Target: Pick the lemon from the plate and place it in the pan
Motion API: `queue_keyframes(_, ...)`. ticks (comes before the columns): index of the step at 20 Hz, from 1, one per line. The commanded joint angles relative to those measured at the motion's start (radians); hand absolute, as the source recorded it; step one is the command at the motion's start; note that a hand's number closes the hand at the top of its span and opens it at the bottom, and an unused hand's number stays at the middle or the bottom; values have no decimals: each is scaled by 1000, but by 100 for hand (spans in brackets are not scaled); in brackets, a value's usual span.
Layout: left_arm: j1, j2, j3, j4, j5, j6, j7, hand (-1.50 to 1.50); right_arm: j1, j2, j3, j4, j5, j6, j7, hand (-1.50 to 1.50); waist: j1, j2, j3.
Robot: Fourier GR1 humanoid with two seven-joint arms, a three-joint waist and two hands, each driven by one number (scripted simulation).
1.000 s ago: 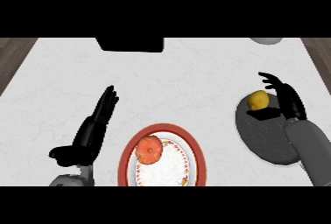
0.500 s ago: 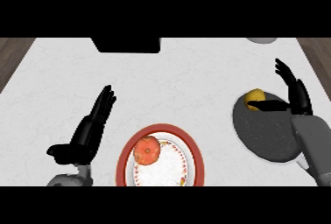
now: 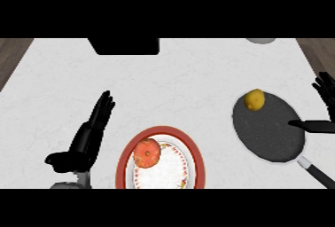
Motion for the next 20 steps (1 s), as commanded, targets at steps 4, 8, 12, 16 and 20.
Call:
queue_keyframes(4,22,39,30,-6,30,-51,-19,0,131,-108,-10,-15,-46,293,-129,-150,4,1,0)
queue_keyframes(8,7,33,48,-26,49,-51,13,0,152,-119,-6,-21,-40,310,-175,-150,7,1,0)
queue_keyframes(12,-24,-1,16,24,6,-23,1,0,276,-99,30,-77,1,267,-308,-150,1,1,0)
queue_keyframes(16,-23,-17,9,-10,-2,-3,37,0,297,-151,6,-138,-52,312,-209,-150,-1,-1,-1)
queue_keyframes(20,-17,-13,9,-7,0,-14,34,0,346,-125,37,-153,-28,289,-275,-150,1,0,0)
